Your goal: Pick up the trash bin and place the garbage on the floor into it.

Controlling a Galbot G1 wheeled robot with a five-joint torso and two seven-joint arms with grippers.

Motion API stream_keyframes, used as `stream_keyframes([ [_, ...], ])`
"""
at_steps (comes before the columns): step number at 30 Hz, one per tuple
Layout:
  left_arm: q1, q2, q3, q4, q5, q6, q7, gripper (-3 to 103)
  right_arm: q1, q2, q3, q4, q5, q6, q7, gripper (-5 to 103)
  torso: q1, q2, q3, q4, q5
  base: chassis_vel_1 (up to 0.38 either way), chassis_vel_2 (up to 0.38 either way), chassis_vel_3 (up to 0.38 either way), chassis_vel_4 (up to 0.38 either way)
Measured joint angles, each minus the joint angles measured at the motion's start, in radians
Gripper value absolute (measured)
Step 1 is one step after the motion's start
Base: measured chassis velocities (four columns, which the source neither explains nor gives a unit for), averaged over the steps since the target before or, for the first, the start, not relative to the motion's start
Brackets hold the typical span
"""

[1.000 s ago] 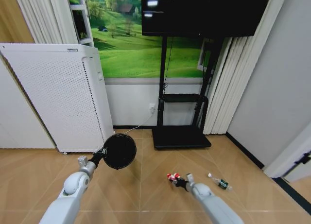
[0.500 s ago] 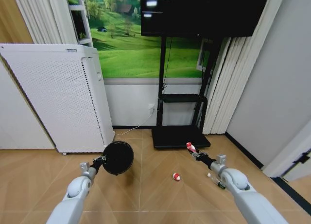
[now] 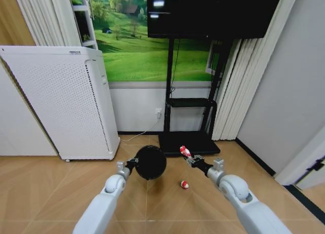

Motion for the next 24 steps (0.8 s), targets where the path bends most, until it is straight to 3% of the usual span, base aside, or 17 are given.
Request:
stream_keyframes([
  [8,-0.018,-0.033,0.036,0.012,-0.008,0.004,-0.019,4,0.012,0.023,-0.046,-0.016,-0.033,-0.001,0.023,38,0.000,0.000,0.000,0.0005,-0.0003,0.000,0.000,0.000,0.000],
  [11,-0.026,-0.055,0.057,0.024,-0.007,0.007,-0.021,4,-0.001,0.041,-0.086,-0.012,-0.068,-0.009,0.096,51,0.000,0.000,0.000,0.0002,-0.0003,0.000,0.000,0.000,0.000],
  [14,-0.026,-0.047,0.062,0.020,-0.006,0.008,-0.016,4,-0.011,0.045,-0.077,0.000,-0.063,-0.020,0.142,57,0.000,0.000,0.000,0.0003,-0.0001,0.000,0.000,0.000,0.000],
  [24,-0.025,-0.076,0.057,0.033,0.012,0.010,-0.008,4,-0.034,0.007,-0.048,0.066,-0.033,-0.033,0.149,94,0.000,0.000,0.000,0.0001,-0.0004,0.000,0.000,0.000,0.000],
])
